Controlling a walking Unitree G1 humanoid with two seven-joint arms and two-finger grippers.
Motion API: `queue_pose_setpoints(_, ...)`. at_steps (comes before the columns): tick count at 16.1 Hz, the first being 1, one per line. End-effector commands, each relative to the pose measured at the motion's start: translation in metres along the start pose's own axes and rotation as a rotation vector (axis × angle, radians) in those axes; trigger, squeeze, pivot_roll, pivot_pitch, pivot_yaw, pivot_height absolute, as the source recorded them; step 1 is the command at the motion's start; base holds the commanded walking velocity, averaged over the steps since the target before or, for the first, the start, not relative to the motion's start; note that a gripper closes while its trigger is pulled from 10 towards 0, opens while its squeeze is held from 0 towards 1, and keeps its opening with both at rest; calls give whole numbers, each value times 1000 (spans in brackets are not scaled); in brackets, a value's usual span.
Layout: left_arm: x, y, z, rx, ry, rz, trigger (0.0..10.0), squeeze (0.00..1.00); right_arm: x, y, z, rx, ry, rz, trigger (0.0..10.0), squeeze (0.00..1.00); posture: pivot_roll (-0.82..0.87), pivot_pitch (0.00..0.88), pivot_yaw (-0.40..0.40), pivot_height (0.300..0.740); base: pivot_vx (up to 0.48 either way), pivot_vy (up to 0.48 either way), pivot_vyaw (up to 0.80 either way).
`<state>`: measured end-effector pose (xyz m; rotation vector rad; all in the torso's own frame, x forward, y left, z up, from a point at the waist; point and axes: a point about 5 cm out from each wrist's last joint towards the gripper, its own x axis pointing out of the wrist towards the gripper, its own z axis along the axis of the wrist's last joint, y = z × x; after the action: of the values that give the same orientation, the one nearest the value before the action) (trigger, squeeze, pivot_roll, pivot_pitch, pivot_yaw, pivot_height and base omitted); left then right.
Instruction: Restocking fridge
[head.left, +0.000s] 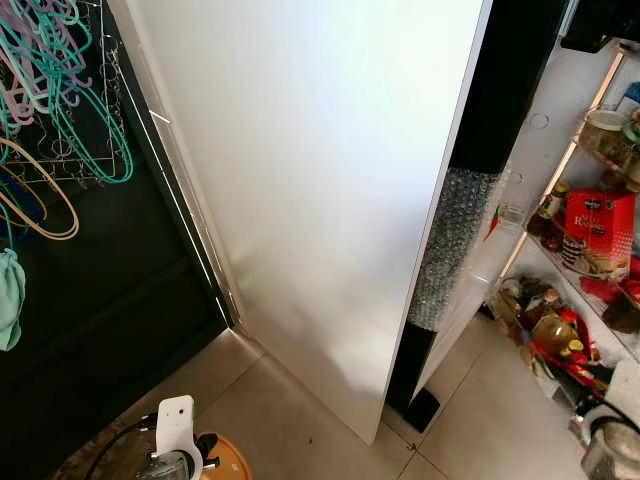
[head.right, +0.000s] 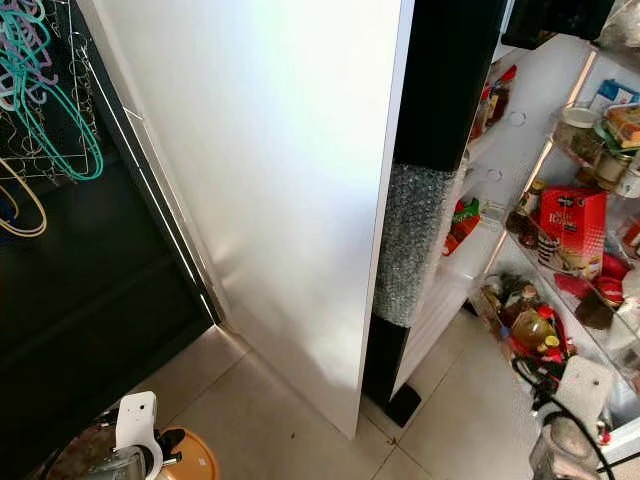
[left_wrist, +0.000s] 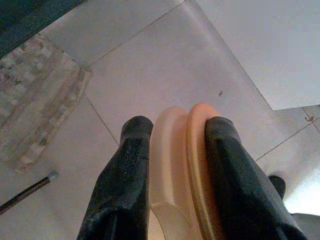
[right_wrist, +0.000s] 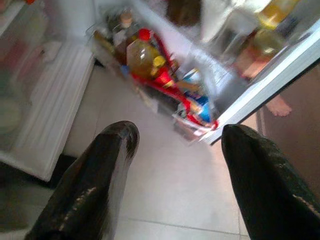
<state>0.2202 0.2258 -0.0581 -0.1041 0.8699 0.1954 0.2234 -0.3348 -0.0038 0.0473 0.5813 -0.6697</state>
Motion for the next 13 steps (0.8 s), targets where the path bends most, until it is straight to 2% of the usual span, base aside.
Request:
queue_pose_setpoints(1,0,3,1,9,0,11,10000,0,-4,4,-16,-4,47,33,10000,0,-84,23,35,740,0,0,0)
queue_pose_setpoints(5,0,3,-1,9,5,14,10000,0,-12,11,-42,-50,140,95,10000,0,-75,11,32,740,0,0,0)
queue_pose_setpoints(8,-1,4,-2,7,7,17,10000,0,-23,28,-67,-189,203,252,10000,0,-56,8,36,740,0,0,0)
queue_pose_setpoints(10,-1,4,-2,13,9,17,10000,0,-29,36,-77,-329,223,353,10000,0,-52,6,36,740,0,0,0)
queue_pose_setpoints(11,-1,4,-3,16,10,17,10000,0,-33,40,-84,-357,244,404,10000,0,-43,2,38,740,0,0,0)
queue_pose_setpoints(13,-1,5,-3,21,12,17,10000,0,-37,42,-93,-366,278,422,10000,0,-40,0,40,740,0,0,0)
